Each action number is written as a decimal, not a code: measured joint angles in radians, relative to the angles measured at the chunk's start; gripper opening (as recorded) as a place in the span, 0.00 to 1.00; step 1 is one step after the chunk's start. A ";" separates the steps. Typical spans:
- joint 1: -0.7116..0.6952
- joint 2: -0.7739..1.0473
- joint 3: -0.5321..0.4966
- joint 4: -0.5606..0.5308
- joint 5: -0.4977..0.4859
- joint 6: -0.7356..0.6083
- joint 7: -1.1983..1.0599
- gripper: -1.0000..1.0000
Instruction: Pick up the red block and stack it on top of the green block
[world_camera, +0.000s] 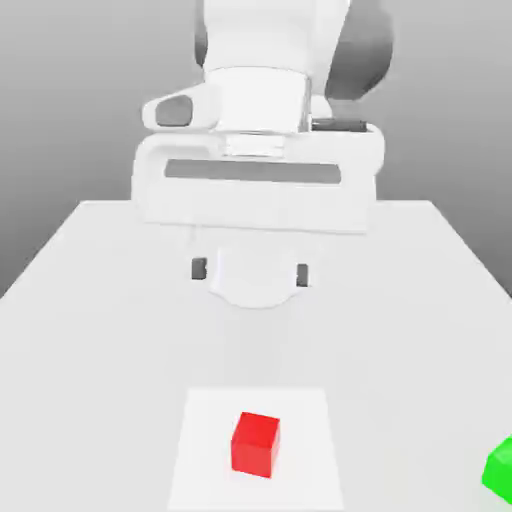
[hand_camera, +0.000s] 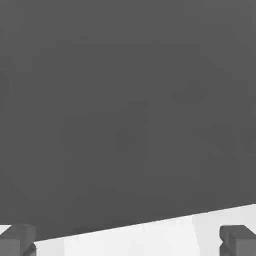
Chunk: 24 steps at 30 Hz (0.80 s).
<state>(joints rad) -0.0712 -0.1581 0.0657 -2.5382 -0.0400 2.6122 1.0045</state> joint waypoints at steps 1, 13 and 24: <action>-0.001 0.036 0.001 -0.013 0.000 0.018 0.010 0.50; 0.018 0.460 -0.023 -0.069 -0.014 0.297 0.084 0.00; 0.005 0.341 -0.005 -0.087 0.008 0.196 0.068 0.00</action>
<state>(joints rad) -0.0665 0.1826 0.0608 -2.6252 -0.0323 2.8083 1.0727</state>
